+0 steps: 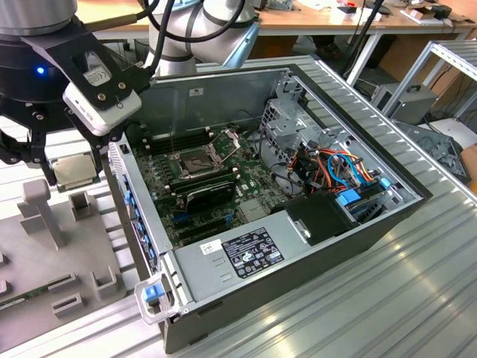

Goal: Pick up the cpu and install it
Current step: 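Pick up the cpu and move it towards the insertion slot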

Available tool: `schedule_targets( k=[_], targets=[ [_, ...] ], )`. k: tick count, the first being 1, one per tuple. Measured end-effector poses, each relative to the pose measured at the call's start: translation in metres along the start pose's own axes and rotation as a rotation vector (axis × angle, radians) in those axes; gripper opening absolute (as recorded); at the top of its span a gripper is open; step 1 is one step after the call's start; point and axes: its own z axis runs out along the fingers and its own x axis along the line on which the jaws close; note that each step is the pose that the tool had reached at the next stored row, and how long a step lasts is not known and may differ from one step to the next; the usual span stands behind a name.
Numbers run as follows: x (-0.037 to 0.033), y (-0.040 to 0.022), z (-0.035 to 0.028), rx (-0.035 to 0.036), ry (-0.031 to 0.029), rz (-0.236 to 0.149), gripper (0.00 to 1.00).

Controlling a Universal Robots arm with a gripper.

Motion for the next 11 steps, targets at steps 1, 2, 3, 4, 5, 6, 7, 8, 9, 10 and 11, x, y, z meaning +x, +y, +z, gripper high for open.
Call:
schedule_targets(
  k=[1, 2, 3, 4, 5, 6, 7, 8, 9, 10, 11],
  targets=[
    [-0.0014, -0.0001, 0.0, 0.0, 0.0, 0.0, 0.55],
    [-0.0025, -0.0001, 0.0, 0.0, -0.0001, 0.0, 0.55],
    [-0.0036, -0.0002, 0.0, 0.0, -0.0001, 0.0, 0.55],
    [-0.004, -0.0002, 0.0001, -0.0001, -0.0001, 0.0, 0.55],
    [-0.0041, -0.0002, 0.0, 0.0, 0.0, 0.0, 0.55],
    [-0.0043, -0.0002, 0.0, 0.0001, 0.0001, 0.0, 0.55],
    [-0.0044, -0.0002, 0.0, 0.0, 0.0001, 0.0, 0.55],
    [-0.0045, -0.0002, 0.0, 0.0, 0.0, 0.0, 0.55],
    [-0.0045, -0.0002, 0.0, 0.0, 0.0, 0.0, 0.55],
    [-0.0045, -0.0002, 0.0, 0.0, 0.0, 0.0, 0.55],
    [-0.0045, -0.0002, 0.0, -0.0001, 0.0, 0.0, 0.55]
  ],
)
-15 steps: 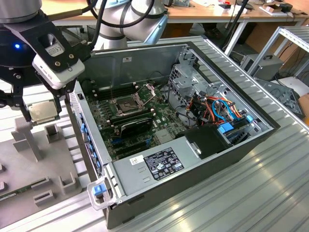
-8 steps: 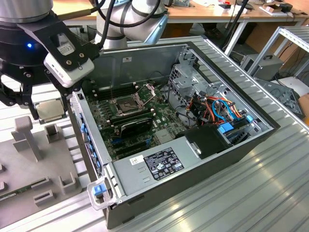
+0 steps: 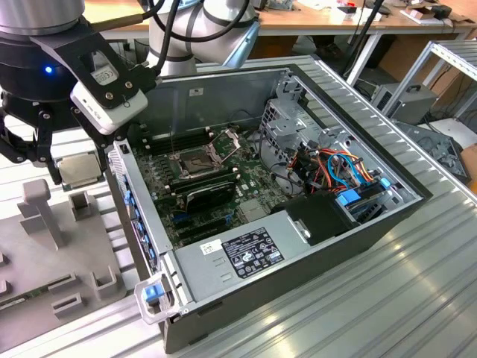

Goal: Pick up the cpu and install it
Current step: 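Pick up the cpu and move it towards the insertion slot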

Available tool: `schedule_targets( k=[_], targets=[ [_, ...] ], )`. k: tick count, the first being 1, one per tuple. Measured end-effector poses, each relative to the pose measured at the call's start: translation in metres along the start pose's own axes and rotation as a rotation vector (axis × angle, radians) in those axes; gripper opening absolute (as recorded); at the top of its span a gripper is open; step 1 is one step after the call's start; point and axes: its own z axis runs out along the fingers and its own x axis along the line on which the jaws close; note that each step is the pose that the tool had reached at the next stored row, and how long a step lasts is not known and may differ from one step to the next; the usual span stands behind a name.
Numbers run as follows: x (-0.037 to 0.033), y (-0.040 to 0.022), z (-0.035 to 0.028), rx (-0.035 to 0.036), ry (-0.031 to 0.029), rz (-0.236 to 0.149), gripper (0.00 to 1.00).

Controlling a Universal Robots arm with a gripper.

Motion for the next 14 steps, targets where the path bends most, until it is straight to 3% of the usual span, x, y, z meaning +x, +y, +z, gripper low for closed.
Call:
schedule_targets(
  k=[7, 14],
  targets=[
    [-0.0039, -0.0002, 0.0, 0.0001, 0.0001, 0.0, 0.55],
    [-0.0152, -0.0008, 0.0001, 0.0, 0.0, 0.0, 0.55]
  ],
)
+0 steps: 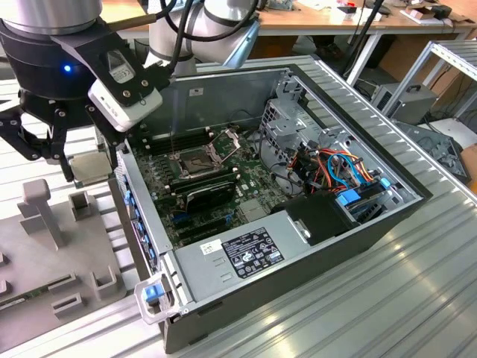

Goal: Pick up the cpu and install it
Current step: 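Pick up the cpu and move it towards the insertion slot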

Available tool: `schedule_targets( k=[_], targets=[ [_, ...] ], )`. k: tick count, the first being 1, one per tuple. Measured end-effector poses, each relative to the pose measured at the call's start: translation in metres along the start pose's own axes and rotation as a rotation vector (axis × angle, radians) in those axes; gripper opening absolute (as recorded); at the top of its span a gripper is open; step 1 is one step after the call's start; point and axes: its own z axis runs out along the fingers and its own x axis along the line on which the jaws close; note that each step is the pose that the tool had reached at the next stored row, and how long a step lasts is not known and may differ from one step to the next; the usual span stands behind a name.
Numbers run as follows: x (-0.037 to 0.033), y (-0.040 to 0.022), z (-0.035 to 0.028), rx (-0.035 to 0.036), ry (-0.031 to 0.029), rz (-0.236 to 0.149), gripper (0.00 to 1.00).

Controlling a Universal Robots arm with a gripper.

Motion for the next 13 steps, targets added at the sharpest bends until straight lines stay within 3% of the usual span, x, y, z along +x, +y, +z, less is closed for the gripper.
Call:
schedule_targets(
  k=[8, 13],
  targets=[
    [-0.0118, -0.0006, 0.0, 0.0001, 0.0, 0.0, 0.55],
    [-0.0127, -0.0007, 0.0, 0.0, 0.0001, 0.0, 0.55]
  ],
)
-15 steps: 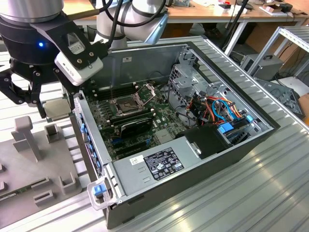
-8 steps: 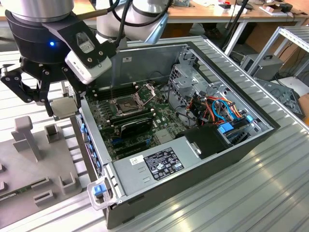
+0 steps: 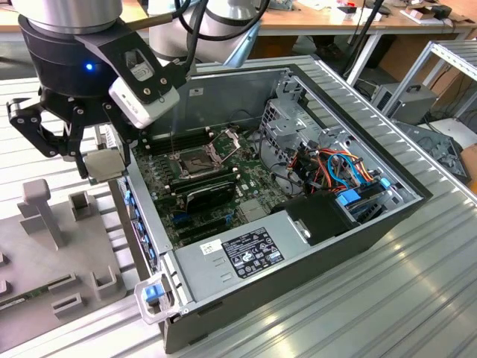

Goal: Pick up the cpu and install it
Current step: 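Pick up the cpu and move it towards the insertion slot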

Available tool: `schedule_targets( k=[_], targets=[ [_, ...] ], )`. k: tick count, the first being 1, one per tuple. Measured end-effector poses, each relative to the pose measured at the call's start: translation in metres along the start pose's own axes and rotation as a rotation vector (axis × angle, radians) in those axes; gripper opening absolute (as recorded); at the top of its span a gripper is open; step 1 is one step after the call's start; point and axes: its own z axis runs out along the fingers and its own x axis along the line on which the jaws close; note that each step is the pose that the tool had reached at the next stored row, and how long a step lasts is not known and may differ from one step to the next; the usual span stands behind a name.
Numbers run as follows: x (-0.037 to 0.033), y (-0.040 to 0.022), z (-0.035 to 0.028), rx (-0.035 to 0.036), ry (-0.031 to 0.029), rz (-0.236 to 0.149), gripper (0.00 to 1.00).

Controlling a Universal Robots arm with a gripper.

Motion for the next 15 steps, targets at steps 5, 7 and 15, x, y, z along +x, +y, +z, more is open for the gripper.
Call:
schedule_targets(
  k=[5, 7, 15],
  targets=[
    [-0.0001, 0.0, 0.0, 0.0001, 0.0, 0.0, 0.55],
    [-0.0002, 0.0, 0.0, 0.0, 0.0, 0.0, 0.55],
    [-0.0076, -0.0004, 0.0001, 0.0, 0.0, 0.0, 0.55]
  ],
)
